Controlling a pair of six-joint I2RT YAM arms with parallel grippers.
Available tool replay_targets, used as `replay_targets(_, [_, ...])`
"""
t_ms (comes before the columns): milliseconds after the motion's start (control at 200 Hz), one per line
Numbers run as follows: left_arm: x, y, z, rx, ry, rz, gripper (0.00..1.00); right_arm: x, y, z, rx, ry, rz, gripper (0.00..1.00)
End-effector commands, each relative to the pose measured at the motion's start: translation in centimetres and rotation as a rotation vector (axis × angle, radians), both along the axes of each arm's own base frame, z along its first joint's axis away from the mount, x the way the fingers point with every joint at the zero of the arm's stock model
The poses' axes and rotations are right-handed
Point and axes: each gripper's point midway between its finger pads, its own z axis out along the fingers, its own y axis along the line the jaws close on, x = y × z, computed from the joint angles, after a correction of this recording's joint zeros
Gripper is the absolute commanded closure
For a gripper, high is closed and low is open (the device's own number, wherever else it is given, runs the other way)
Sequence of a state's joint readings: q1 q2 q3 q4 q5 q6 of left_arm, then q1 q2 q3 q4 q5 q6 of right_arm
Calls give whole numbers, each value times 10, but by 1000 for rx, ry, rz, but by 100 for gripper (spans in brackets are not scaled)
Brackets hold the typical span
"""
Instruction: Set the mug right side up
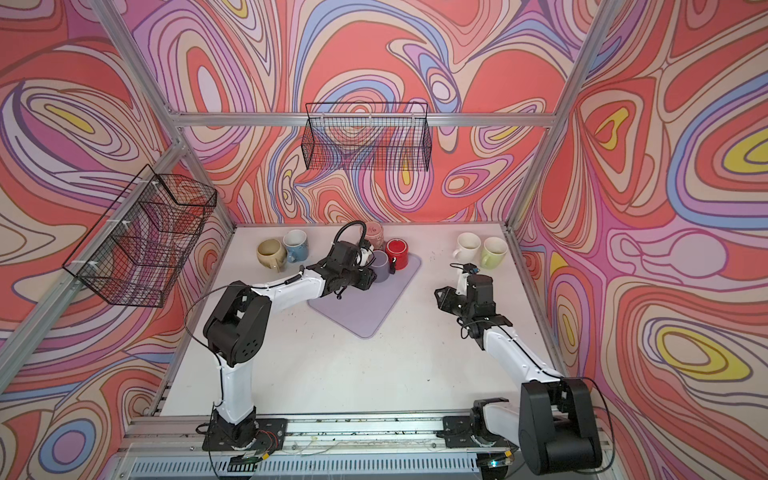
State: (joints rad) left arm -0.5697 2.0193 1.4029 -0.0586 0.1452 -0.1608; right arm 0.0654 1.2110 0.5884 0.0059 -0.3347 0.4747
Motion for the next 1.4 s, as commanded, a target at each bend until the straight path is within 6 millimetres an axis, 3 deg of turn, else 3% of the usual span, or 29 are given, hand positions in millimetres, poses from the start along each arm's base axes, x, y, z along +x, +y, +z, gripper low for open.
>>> replay_targets(0, [0,0,-11,36,33,12,57,-3,1,-3,3,4,-2,72])
replay_targets(441, [-5,3,-28,76,71,12,80,0,1,-9,-6,21,-3,72])
replay_targets(811, [-23,7,-14,83,55,8,87,2,4,-16,4,33,2,72])
replay_targets(1162, [-65,3,-17,28,92,32,84,-3,4,-24,1,51,0,72])
replay_targets(1257, [-75,4,-16,19,89,51,77,-2,7,-25,2,53,6,72])
replay_targets(1392, [-80,4,-10,-13,89,69,60,-1,11,-27,2,61,18,72])
